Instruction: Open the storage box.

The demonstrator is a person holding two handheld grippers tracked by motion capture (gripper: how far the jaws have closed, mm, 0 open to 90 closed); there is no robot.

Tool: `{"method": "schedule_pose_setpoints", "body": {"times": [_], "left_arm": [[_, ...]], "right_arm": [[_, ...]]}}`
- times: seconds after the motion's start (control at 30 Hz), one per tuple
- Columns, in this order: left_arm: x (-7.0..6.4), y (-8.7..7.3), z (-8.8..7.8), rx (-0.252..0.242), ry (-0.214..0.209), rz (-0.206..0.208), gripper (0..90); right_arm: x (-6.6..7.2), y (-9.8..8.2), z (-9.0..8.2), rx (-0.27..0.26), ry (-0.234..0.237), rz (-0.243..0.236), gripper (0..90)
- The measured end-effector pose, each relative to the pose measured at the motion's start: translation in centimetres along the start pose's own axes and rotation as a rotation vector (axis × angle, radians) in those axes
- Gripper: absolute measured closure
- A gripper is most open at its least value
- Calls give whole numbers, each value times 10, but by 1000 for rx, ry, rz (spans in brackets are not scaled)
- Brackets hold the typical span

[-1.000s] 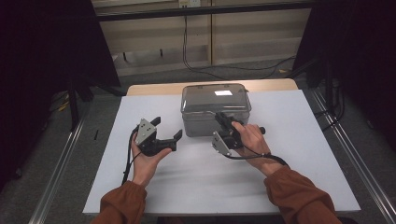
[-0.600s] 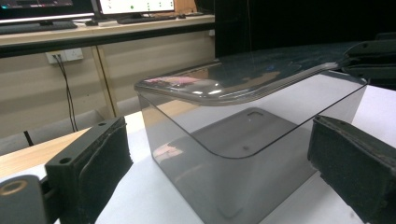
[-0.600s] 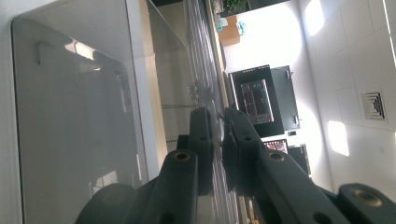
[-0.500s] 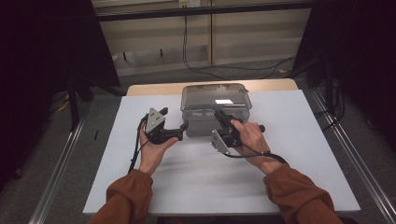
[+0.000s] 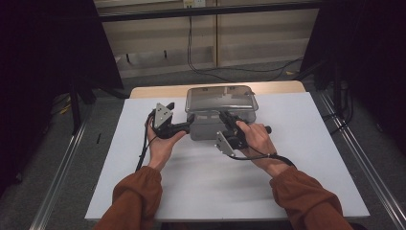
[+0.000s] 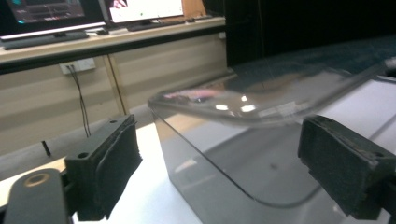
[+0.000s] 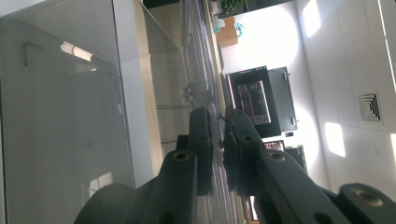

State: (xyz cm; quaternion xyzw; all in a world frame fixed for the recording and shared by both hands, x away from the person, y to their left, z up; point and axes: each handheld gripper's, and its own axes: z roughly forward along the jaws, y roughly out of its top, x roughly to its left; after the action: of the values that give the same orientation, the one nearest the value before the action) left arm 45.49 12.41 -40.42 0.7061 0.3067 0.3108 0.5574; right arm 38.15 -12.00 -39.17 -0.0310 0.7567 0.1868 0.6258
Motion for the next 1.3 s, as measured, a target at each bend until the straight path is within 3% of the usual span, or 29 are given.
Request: {"method": "schedule_pose_setpoints", "body": {"times": [0.07, 0.3, 0.43, 0.67, 0.9, 1.0, 1.1, 1.3], "left_arm": [[2, 1, 1, 4, 0, -9, 142], [-1, 1, 3, 1, -1, 40, 186], [-1, 1, 3, -1, -13, 32, 222], [-1, 1, 5, 3, -11, 63, 312], [-4, 6, 9, -8, -25, 112, 347], [-5, 7, 12, -19, -61, 85, 389], [-7, 6, 15, -19, -53, 82, 397], [-7, 7, 17, -22, -44, 95, 431]], "right_arm": [[0, 0, 0, 1, -2, 1, 819], [0, 0, 1, 0, 0, 10, 797], [-3, -3, 2, -13, 14, 68, 751], [-10, -11, 3, -24, 47, 187, 677], [-14, -17, 3, -30, 58, 248, 665], [-15, -19, 3, -25, 57, 251, 663], [-17, -20, 2, -26, 53, 250, 653], [-20, -26, 0, -29, 69, 311, 606]]}}
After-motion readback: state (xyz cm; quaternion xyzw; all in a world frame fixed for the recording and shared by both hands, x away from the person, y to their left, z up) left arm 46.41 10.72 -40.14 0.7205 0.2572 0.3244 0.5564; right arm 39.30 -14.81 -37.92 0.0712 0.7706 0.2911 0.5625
